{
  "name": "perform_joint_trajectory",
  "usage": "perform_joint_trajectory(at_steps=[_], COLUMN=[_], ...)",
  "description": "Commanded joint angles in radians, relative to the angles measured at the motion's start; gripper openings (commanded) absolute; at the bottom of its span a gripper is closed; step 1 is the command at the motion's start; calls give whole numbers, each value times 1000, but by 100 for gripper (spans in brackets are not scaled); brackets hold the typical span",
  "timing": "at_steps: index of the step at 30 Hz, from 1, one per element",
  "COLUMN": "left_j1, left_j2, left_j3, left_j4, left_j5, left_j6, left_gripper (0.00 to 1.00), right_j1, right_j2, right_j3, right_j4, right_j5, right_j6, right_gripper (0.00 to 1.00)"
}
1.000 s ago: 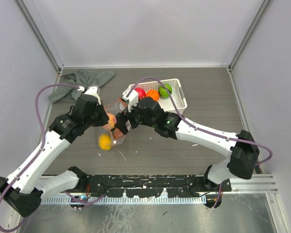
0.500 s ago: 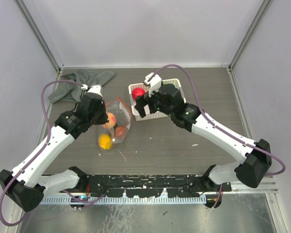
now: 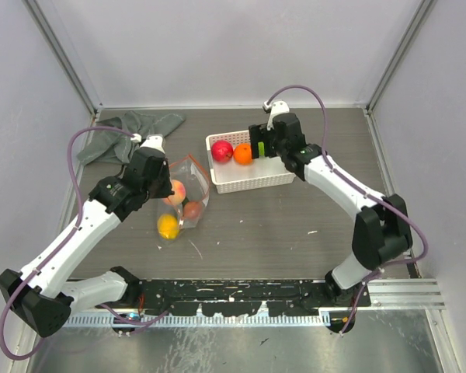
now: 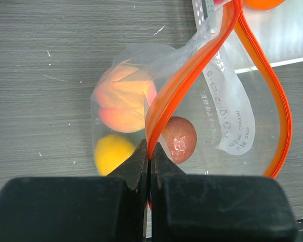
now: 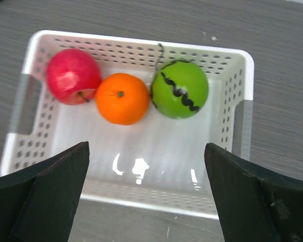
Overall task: Place the food in the zip-top bag and seal the zipper
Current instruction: Place the fake fruit in the zipper food storage bag, then pick up the fake fruit from the bin.
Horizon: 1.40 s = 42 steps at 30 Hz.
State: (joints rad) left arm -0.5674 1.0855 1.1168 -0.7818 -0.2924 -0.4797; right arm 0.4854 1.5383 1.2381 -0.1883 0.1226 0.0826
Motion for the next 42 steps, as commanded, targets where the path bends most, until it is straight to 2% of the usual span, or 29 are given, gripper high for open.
perform_joint_trajectory(at_steps=[1,14,22,28,36,39,42], left_j1=[3,4,4,4,4,5,4], left_j2=[-6,-34,-40,-32,-34,-38,-38], left_j3=[49,24,28,35,33,32,34], left_j4=[46,72,53,48,43,45,46], left_j5=[-27,-30,-33,-30,-19,-17,-11], left_j6=[23,36,38,44,41,41,39], left_gripper=[0,0,0,0,0,0,0], right_j1=[-52,-117,-129,-131,-153,-155,-156], right_j2=[96,404,568,585,572,545,498], right_j3=[65,212,319,276,203,180,151], right_j4=[113,319,314,314,317,318,316], right_j5=[62,40,63,52,52,51,42], right_j6=[37,72,97,113,128,122,111], right_gripper=[100,100,100,99,88,81,70])
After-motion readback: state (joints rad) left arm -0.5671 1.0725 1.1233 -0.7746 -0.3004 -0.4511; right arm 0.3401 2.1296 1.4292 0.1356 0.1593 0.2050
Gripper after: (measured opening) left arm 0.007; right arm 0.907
